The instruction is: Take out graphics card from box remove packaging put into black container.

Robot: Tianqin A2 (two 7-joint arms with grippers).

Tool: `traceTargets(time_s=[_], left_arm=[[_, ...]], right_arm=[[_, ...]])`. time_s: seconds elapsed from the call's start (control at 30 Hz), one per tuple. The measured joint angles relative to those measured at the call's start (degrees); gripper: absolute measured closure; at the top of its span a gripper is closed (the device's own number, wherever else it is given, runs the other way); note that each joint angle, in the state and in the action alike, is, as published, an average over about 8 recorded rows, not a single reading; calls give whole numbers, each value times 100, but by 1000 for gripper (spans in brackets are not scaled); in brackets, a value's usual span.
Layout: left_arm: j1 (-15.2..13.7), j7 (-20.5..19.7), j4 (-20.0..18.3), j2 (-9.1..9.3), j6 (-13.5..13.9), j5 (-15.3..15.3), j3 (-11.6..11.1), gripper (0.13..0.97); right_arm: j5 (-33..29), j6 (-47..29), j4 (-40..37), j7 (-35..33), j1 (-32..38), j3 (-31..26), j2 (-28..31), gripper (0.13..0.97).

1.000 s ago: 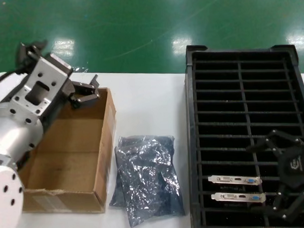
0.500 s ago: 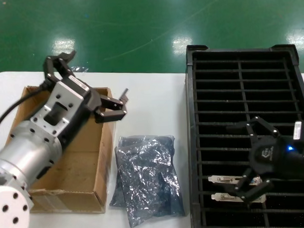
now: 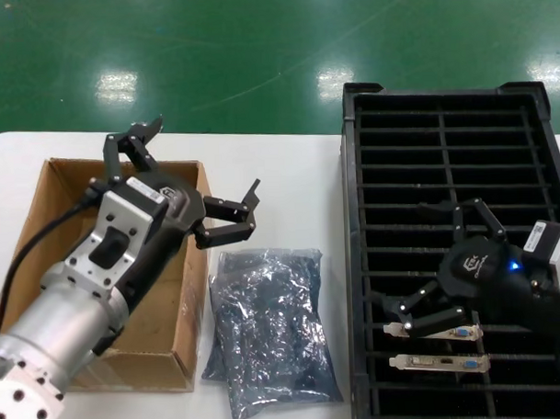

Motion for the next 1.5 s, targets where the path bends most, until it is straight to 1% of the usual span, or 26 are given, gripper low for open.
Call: traceTargets(time_s=[1.2,1.33,1.4,1.5], left_arm=[[1328,2360,1259,-320,-2758,-4370,307,132],[1431,2545,1356,-345,-2972,-4709,331,132],[1455,2589,1380,-351,-3023,-4790,337,132],[1466,2607,1389,-354,-3044,-4824,339,132]], right_arm=[[452,4230,967,-309,-2499,1041,-1328,129],[487,4559,1042,-332,-2692,1121,-1431,129],[495,4637,1060,-339,-2738,1140,-1456,129],[499,4670,1068,-341,-2758,1148,-1466,129]])
